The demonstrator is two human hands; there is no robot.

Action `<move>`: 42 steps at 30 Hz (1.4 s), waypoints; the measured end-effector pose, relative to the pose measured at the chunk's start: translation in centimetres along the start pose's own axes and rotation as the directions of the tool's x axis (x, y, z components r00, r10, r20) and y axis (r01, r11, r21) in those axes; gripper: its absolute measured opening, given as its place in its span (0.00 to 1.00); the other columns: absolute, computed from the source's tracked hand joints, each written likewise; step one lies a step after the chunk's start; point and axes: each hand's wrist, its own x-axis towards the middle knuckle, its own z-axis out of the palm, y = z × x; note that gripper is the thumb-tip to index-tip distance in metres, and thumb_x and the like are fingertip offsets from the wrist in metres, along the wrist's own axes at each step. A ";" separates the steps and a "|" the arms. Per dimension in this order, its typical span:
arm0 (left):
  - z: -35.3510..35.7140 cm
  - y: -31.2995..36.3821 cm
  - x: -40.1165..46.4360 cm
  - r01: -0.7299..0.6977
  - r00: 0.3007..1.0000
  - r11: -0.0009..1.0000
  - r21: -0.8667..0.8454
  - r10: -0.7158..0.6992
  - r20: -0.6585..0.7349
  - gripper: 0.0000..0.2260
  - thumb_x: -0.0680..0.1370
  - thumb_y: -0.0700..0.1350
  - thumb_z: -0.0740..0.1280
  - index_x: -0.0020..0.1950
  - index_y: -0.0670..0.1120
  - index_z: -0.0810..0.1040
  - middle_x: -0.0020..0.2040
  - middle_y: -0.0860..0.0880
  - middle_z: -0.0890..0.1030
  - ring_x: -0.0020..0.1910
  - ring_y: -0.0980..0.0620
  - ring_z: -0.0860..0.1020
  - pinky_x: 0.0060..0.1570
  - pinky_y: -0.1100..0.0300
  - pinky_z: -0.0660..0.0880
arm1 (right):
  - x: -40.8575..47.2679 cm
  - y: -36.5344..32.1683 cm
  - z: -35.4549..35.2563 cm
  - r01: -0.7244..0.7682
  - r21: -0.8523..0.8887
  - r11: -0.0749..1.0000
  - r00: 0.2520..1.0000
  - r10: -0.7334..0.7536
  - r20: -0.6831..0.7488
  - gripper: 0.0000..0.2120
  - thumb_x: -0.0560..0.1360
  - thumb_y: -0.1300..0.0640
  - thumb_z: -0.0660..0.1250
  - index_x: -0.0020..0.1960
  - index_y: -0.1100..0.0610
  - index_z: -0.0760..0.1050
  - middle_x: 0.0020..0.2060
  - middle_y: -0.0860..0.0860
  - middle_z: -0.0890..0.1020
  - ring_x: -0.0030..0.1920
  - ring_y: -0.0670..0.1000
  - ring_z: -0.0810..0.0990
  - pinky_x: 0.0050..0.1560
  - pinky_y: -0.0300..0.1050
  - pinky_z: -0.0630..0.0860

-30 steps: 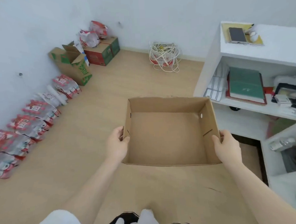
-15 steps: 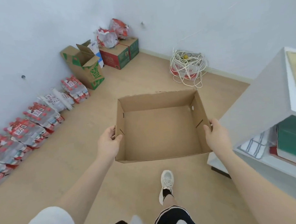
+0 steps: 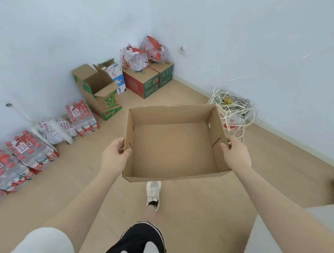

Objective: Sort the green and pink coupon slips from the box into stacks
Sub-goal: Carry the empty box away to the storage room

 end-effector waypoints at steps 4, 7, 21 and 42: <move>3.9 2.3 10.8 0.017 1.000 1.000 0.020 -0.017 0.018 0.16 0.75 0.33 0.64 0.61 0.45 0.76 0.55 0.50 0.80 0.55 0.52 0.76 0.57 0.59 0.70 | 11.7 -2.9 2.5 -0.052 0.049 0.997 0.998 0.050 0.049 0.14 0.77 0.55 0.61 0.62 0.56 0.72 0.52 0.56 0.79 0.51 0.59 0.77 0.47 0.48 0.71; 6.1 5.4 19.1 0.027 0.999 0.997 0.076 -0.029 0.019 0.16 0.75 0.34 0.64 0.61 0.45 0.75 0.56 0.49 0.80 0.55 0.54 0.76 0.58 0.58 0.70 | 20.3 -6.6 3.1 -0.069 0.024 0.997 0.996 0.067 0.057 0.10 0.77 0.56 0.62 0.57 0.57 0.73 0.50 0.57 0.80 0.51 0.60 0.77 0.48 0.50 0.71; 18.6 15.0 50.7 0.201 0.978 0.966 0.164 -0.188 -0.090 0.17 0.78 0.38 0.62 0.67 0.48 0.72 0.62 0.48 0.77 0.62 0.47 0.74 0.61 0.53 0.69 | 57.8 -17.9 6.9 0.124 -0.015 0.992 0.974 -0.119 0.195 0.11 0.77 0.59 0.62 0.57 0.63 0.71 0.47 0.58 0.78 0.47 0.59 0.75 0.45 0.48 0.68; 12.5 12.9 86.8 0.357 0.924 0.849 0.389 -0.260 -0.280 0.17 0.79 0.40 0.60 0.66 0.52 0.73 0.62 0.48 0.77 0.60 0.46 0.74 0.58 0.54 0.70 | 86.8 -37.0 31.3 -0.122 -0.152 0.981 0.765 0.190 0.615 0.04 0.73 0.63 0.63 0.48 0.61 0.72 0.36 0.57 0.77 0.36 0.56 0.77 0.29 0.43 0.74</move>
